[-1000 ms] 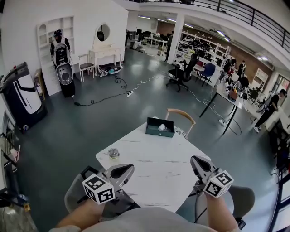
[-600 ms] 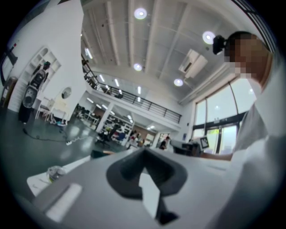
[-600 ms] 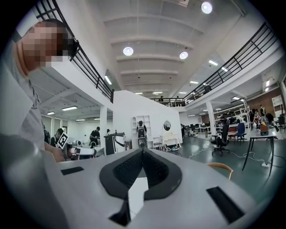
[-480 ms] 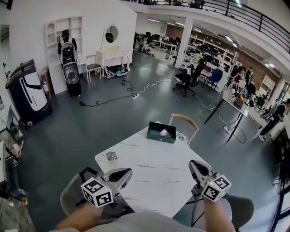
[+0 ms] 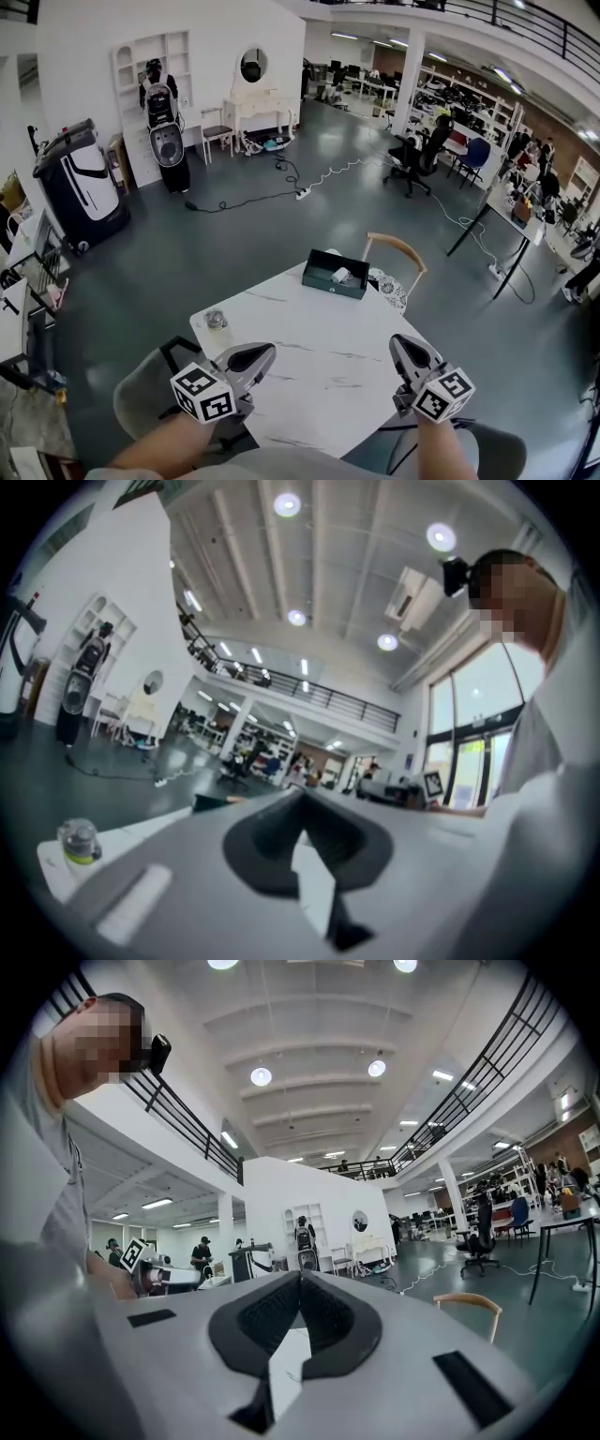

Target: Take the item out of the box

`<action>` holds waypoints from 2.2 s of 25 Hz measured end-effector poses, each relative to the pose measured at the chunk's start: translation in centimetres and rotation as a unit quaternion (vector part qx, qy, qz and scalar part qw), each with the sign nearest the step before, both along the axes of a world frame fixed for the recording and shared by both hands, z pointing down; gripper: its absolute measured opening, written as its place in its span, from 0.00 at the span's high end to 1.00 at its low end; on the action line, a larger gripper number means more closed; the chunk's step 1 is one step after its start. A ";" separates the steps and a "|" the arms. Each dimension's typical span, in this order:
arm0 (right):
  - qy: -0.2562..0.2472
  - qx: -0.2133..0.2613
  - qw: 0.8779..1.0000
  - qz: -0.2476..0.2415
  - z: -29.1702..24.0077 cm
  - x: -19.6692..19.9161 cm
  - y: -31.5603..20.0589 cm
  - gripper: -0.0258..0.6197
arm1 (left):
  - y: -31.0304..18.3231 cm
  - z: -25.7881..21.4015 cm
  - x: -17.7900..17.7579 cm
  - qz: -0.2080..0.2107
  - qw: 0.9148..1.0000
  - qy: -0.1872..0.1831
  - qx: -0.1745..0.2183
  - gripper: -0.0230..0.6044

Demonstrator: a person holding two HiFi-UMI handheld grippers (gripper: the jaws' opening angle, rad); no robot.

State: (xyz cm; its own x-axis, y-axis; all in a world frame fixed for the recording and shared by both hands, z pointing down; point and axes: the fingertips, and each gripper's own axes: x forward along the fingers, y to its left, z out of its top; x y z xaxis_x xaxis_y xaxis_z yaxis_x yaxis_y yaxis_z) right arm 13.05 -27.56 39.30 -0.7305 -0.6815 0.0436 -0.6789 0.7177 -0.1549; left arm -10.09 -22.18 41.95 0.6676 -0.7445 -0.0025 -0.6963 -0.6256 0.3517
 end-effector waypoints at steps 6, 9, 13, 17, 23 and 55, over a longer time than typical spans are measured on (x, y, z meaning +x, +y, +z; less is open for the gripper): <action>0.023 0.019 0.999 -0.033 1.6 2.9 -3.7 0.95 | -3.5 0.0 4.2 -0.031 0.999 -0.015 0.003 0.96; 0.017 0.020 0.999 -0.044 2.3 4.2 -5.6 0.95 | -5.1 0.2 6.0 -0.044 0.999 -0.020 -0.007 0.96; 0.003 0.013 0.998 -0.059 3.4 5.1 -7.4 0.95 | -6.4 0.6 7.9 -0.054 0.998 -0.032 -0.017 0.96; 0.004 0.013 0.998 -0.067 4.0 5.4 -8.1 0.95 | -6.8 1.0 9.1 -0.048 0.998 -0.038 -0.026 0.96; -0.002 0.005 0.999 -0.040 5.8 4.7 -9.4 0.95 | -8.3 2.5 7.9 -0.025 0.999 -0.039 -0.020 0.96; 0.005 -0.040 0.999 0.008 9.8 1.2 -15.0 0.95 | -19.6 8.1 8.1 0.056 0.997 -0.043 -0.032 0.96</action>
